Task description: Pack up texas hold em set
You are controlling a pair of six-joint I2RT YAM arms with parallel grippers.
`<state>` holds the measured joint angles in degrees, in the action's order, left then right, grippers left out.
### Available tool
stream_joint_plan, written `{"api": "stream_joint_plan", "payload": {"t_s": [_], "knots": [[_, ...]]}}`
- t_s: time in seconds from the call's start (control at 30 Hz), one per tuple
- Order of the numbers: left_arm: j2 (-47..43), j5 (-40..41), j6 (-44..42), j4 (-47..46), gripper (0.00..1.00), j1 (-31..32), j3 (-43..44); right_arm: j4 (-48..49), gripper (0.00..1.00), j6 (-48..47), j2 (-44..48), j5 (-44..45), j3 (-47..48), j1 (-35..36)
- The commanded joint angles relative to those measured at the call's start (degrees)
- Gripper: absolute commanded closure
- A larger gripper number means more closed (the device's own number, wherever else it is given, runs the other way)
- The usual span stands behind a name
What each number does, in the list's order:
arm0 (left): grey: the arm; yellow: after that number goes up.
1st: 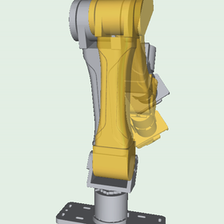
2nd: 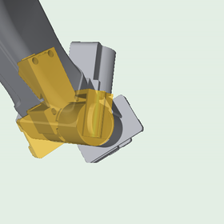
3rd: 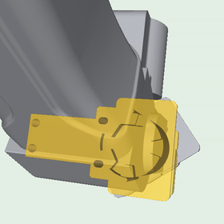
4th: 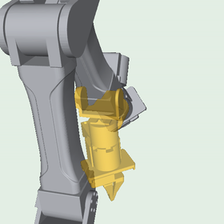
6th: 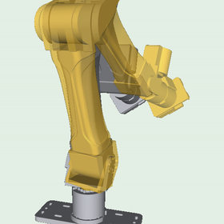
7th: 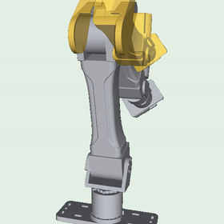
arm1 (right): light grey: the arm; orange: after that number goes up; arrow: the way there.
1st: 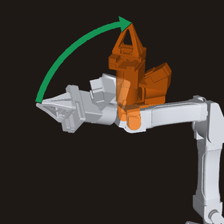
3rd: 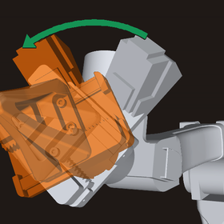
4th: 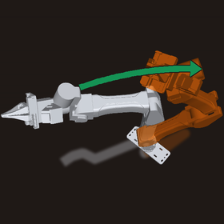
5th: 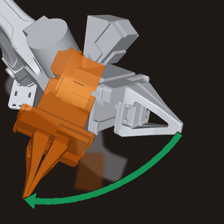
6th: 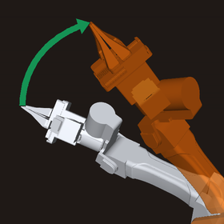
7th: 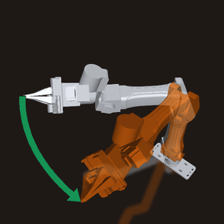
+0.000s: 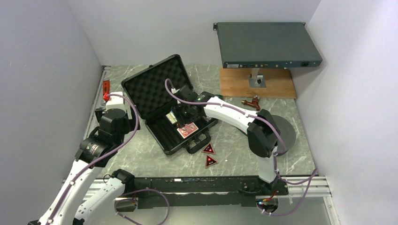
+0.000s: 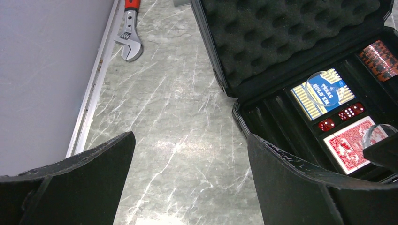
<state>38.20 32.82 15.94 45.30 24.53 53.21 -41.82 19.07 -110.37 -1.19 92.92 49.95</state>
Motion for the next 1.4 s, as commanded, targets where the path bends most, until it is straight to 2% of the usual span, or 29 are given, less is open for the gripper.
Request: {"api": "stream_joint_plan", "payload": {"t_s": [0.0, 0.3, 0.73, 1.37], "knots": [[-0.3, -0.2, -0.2, -1.4, 0.04, -0.4, 0.7, 0.3, 1.0, -0.8, -1.3, 3.3, 3.6, 1.3], [0.2, -0.6, -0.4, -1.5, 0.04, -1.0, 0.8, 0.2, 1.0, -1.6, -3.3, 7.2, 2.7, 2.5], [0.4, -0.8, -0.3, -1.5, 0.04, -1.2, 0.8, 2.2, 1.0, -1.2, -4.8, 8.3, -0.5, 3.0], [0.0, -0.9, -0.4, -1.7, 0.04, -1.3, 0.7, -0.6, 1.0, -0.5, -6.4, 10.8, -2.4, 3.7]]}}
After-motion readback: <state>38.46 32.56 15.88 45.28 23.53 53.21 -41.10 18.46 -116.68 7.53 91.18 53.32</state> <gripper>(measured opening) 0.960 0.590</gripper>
